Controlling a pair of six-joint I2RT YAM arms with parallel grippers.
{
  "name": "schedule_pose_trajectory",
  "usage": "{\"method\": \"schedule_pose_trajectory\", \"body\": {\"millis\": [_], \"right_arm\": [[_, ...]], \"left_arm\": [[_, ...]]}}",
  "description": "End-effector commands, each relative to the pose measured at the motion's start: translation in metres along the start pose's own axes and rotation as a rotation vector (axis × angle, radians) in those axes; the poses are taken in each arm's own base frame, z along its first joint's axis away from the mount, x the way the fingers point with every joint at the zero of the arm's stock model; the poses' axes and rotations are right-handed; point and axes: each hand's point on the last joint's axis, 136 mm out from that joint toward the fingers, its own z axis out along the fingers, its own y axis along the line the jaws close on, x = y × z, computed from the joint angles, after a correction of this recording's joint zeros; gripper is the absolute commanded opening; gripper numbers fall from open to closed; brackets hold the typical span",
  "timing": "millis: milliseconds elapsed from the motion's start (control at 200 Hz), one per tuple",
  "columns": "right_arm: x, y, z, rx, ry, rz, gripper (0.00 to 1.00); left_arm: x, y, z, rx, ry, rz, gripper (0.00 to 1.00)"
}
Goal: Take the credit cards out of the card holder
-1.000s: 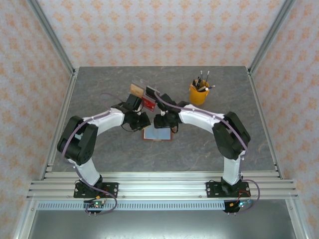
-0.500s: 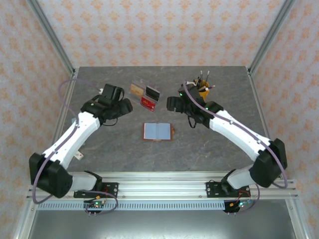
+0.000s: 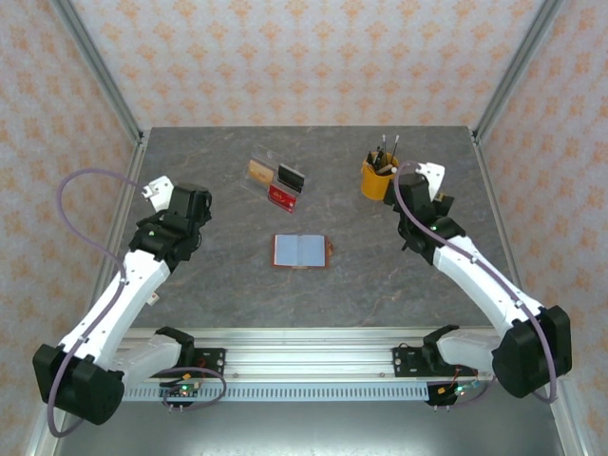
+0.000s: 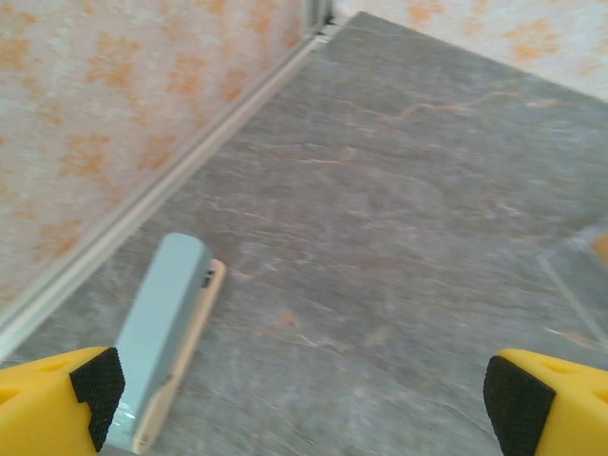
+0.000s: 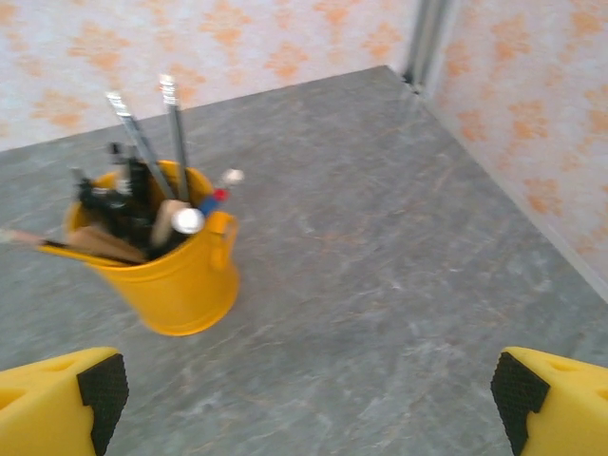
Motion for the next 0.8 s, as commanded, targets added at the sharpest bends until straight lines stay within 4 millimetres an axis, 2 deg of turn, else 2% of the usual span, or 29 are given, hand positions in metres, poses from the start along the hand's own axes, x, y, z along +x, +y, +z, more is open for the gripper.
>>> {"method": "schedule_pose_trajectory", "body": {"millis": [0,170,315,510,651,796], "right_arm": [[-0.011,-0.026,0.005,0.073,-0.118,0.055,1.0],[0.014,-0.079,0.031,0.23,-0.14,0.174,1.0],[0.036,-0.099,0.052,0.316,-0.112,0.165,1.0],[0.062,-0.087,0.08,0.272,-0.046,0.051,1.0],[0.068,-0.071,0.091,0.186,-0.055,-0.003,1.0],[0.068,-0.053,0.096,0.078,-0.082,-0.05,1.0]], "left_arm": [[-0.009,0.018,0.016,-0.147,-0.113,0.037,1.0],[0.001,0.012,0.045,-0.176,-0.103,0.083,1.0],[0.012,0.006,0.07,-0.154,-0.066,0.116,1.0],[0.022,0.0,0.091,-0.134,-0.106,0.214,1.0],[0.034,-0.01,0.105,-0.037,-0.121,0.221,1.0],[0.04,-0.023,0.104,0.078,-0.184,0.226,1.0]]}}
